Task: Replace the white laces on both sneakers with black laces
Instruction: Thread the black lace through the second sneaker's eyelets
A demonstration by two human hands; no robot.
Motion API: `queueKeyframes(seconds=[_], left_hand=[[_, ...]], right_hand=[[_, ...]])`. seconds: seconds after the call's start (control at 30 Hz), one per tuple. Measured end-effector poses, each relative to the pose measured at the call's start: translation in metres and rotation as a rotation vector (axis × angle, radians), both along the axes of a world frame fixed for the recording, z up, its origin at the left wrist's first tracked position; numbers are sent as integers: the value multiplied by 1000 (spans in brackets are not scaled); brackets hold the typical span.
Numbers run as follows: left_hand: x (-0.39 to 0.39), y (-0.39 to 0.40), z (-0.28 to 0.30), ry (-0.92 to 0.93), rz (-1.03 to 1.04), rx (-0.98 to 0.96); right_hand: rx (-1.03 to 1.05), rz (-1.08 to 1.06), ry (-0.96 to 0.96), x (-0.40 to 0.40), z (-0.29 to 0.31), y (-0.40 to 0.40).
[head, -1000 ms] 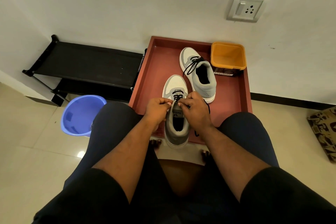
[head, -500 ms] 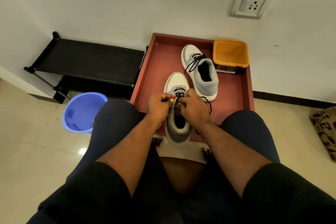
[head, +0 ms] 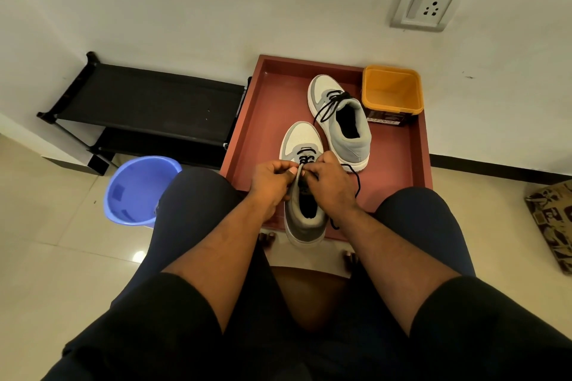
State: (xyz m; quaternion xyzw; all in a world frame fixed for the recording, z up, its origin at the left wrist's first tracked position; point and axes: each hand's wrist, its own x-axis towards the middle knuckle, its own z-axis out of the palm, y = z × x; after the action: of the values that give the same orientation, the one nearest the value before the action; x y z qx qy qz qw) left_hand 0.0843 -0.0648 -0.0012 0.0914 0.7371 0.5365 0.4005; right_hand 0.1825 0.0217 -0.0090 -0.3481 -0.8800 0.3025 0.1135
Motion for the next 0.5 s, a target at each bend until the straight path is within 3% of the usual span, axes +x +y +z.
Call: queueKeyframes(seconds=[0.17,0.23,0.33,0.4,0.43,0.5], left_hand=[[-2,5,-3,193,-46,-81],[-6,5,1,177,-2,-76],[-16,-1,26,-136,326,256],[-31,-9,41,-204,559,506],[-42,-13,44,-153,651,594],[-61,-22,46,125,800,642]], right_hand=[[21,9,-28,3,2,1],[18,10,-48,5,2,3],[-26,9,-13,10,2,7],[-36,0,31,12,4,8],[-33,-15,52,13,4,9],[-58,-57,93,14,4,9]])
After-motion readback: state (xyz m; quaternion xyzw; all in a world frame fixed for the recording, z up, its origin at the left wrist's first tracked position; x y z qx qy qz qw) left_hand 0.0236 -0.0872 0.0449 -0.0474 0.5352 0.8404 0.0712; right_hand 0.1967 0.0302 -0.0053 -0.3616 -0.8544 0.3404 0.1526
